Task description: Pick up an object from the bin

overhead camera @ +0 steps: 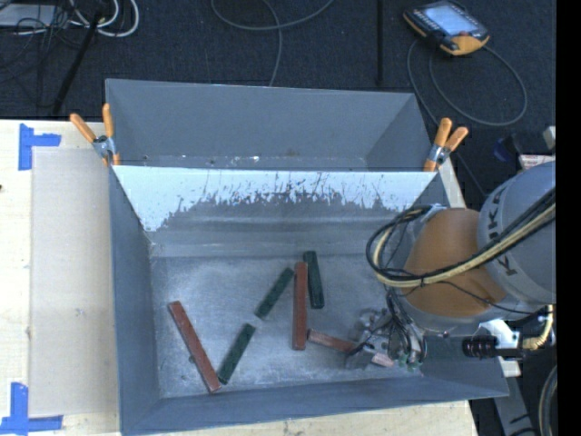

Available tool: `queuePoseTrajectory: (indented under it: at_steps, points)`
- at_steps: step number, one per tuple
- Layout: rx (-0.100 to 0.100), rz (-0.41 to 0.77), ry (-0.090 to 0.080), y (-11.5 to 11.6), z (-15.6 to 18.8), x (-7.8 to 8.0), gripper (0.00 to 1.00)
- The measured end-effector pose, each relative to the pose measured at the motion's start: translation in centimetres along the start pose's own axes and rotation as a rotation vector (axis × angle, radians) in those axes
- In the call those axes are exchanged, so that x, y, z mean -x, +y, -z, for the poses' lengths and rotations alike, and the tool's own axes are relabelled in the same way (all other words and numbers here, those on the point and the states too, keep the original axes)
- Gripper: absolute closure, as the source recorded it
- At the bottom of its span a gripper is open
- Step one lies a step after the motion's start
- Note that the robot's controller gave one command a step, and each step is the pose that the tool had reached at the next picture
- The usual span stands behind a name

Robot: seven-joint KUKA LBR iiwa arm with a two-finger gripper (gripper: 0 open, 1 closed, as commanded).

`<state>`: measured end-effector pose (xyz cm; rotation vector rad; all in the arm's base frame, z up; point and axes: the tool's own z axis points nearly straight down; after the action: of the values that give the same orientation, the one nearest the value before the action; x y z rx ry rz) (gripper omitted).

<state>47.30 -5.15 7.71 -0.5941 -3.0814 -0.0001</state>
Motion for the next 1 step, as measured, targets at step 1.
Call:
queuePoseTrajectory:
  at_steps: [1]
  points:
    - [0.001,0.000,-0.002,-0.01,0.60,0.04,1.00]
